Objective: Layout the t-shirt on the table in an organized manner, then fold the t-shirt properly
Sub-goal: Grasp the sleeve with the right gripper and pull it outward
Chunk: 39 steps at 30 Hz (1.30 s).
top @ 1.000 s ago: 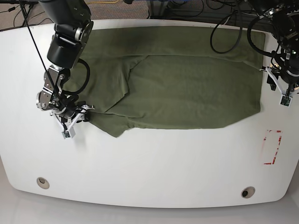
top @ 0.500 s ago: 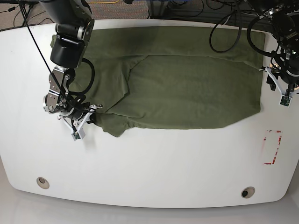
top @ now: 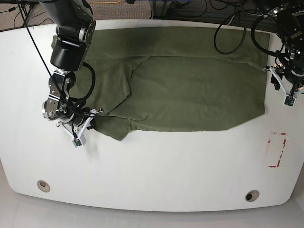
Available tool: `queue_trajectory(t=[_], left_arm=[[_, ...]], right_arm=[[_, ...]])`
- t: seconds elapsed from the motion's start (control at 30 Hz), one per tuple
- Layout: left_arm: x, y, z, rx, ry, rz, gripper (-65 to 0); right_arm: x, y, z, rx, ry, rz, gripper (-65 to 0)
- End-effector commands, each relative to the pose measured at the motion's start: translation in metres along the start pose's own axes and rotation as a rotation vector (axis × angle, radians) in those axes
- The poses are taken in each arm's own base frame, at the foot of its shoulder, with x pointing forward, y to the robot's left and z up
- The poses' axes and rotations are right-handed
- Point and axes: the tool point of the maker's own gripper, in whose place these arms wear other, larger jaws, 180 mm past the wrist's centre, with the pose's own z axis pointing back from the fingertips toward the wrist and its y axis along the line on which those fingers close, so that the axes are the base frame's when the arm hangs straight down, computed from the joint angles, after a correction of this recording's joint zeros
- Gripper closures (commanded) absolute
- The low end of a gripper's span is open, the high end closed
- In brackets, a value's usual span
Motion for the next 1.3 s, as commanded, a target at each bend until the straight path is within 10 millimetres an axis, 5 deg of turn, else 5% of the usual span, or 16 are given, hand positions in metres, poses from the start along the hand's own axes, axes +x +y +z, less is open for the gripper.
queue_trajectory(t=[0.0,0.5,1.27], left_arm=[[0.009,0.008,0.004,0.024,-0.029,-0.011,-32.5],[0.009,0.008,0.004,0.024,-0.029,-0.011,-32.5],[0.008,0.008,0.004,0.024,-0.028,-0.011,-32.5]], right_arm=[[0.037,-0.021,0.021,-0.069,-0.064,0.058,0.0],[0.085,0.0,0.037,-0.178,-0.063,0.373,0.0],[0.145,0.007,0.05,-0.215,-0.136,0.479,-1.6]])
